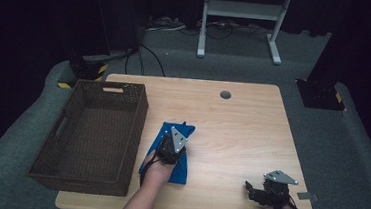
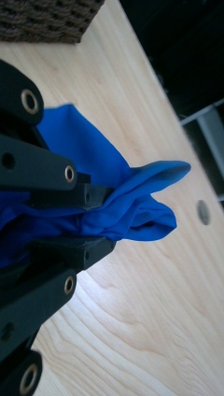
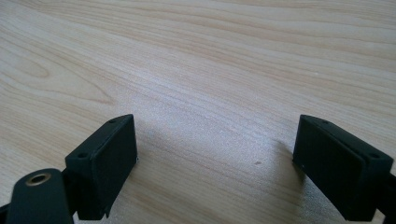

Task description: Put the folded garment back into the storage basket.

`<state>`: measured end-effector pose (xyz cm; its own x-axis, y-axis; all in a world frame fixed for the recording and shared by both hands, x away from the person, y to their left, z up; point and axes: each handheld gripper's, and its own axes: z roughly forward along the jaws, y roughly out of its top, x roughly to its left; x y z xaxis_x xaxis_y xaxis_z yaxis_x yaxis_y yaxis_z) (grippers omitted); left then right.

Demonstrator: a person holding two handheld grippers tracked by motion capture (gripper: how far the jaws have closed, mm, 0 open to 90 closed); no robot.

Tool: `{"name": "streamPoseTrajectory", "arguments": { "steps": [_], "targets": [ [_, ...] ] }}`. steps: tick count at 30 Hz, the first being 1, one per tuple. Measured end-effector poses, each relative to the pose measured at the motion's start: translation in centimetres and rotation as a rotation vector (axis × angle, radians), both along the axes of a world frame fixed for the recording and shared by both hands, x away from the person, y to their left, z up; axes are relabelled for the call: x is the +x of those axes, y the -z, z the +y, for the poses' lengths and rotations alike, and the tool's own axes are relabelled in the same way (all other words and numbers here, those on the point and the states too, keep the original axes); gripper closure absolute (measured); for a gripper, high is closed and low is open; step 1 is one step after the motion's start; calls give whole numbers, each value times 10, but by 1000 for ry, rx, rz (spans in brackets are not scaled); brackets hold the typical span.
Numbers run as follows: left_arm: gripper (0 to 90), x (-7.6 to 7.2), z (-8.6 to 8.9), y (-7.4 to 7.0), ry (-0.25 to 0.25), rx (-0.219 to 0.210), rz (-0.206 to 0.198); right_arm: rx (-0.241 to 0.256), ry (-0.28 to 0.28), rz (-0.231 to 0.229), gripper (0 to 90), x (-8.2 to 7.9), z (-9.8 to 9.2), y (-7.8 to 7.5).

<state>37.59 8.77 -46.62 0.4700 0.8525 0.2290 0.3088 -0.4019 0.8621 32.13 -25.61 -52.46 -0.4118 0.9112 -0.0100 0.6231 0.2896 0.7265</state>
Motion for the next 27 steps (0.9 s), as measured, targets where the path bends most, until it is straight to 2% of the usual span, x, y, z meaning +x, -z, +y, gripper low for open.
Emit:
{"name": "streamPoseTrajectory", "arguments": {
  "steps": [7,8,9,11,14,27],
  "targets": [
    [773,-11,8,-17,11,-98,-77,1,1,1,131,0,0,0],
    [773,-11,8,-17,11,-98,-77,0,1,1,131,0,0,0],
    [773,-14,12,-22,11,-127,-96,0,2,1,131,0,0,0],
    [773,-16,15,-28,13,-155,-116,0,2,2,131,0,0,0],
    [773,-18,18,-34,6,-178,-122,1,3,3,131,0,0,0],
    [773,-29,24,-63,6,-252,-248,1,7,2,130,1,1,0]
  ]
}}
